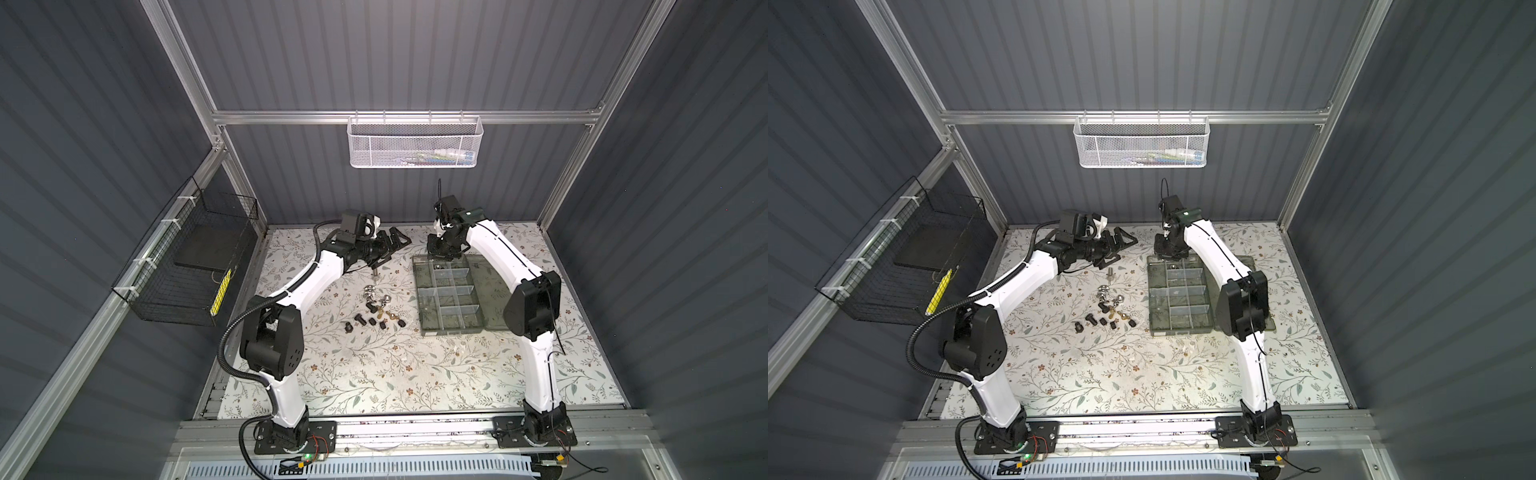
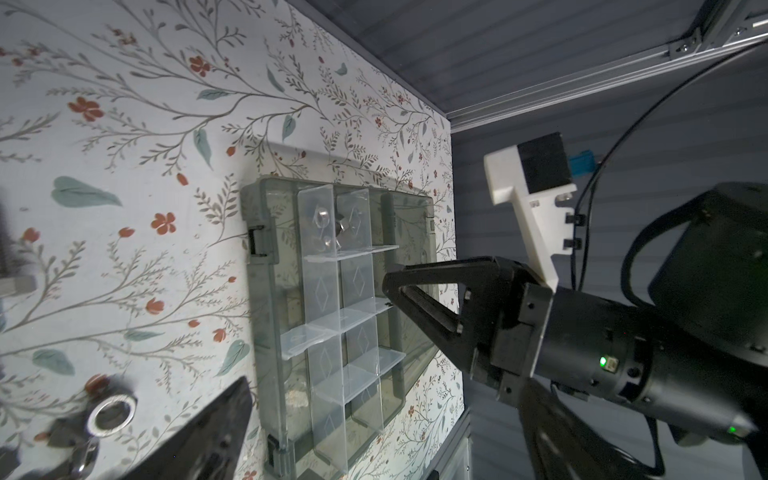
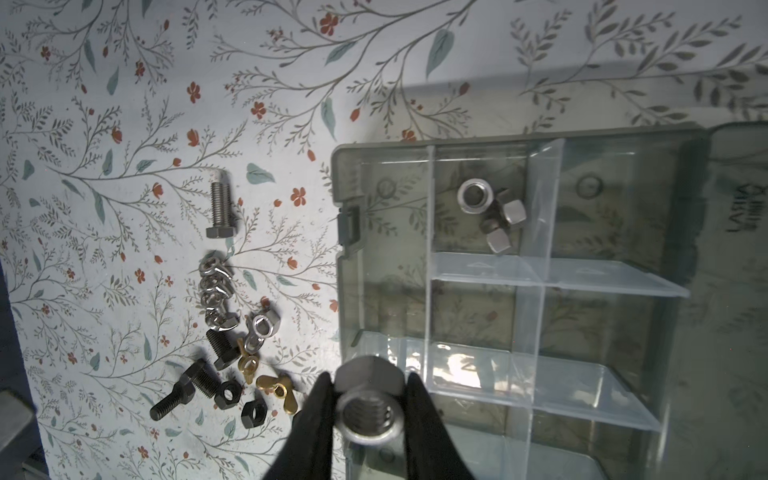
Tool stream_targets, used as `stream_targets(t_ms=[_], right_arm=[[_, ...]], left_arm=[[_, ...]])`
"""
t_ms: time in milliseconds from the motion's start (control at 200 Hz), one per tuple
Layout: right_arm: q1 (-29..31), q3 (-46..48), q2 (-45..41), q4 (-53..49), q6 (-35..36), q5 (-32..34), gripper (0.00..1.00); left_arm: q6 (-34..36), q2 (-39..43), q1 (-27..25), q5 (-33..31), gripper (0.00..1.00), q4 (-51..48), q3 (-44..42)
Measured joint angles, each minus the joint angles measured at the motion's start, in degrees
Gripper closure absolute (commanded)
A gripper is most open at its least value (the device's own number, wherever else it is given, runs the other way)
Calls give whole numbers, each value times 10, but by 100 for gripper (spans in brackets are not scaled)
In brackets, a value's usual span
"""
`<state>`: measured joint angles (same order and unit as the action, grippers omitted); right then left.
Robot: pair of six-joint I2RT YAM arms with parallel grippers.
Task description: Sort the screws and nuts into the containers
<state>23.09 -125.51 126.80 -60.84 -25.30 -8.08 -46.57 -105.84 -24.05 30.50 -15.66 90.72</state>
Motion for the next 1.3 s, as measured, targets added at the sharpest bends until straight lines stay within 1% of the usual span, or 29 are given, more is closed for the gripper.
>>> stream_targets(t_ms=[245, 445, 545, 715, 871, 1301], right_arm=[[-47, 45, 0, 26, 0, -6, 81], [-60, 45, 3, 45, 0, -13, 80], [-62, 42, 16, 51, 0, -20, 79], [-62, 27, 65, 60, -5, -38, 79], [-62, 26, 95, 68, -18, -55, 75], [-62, 8, 108, 71, -32, -74, 63]], left_arm=[[26, -74, -24, 2, 0, -37, 108], [44, -110, -30, 7, 0, -69, 169], [49, -112, -31, 8, 0, -82, 176], [53, -112, -32, 9, 0, -93, 183], [59, -113, -32, 9, 0, -104, 190], [72, -118, -32, 5, 0, -126, 200]])
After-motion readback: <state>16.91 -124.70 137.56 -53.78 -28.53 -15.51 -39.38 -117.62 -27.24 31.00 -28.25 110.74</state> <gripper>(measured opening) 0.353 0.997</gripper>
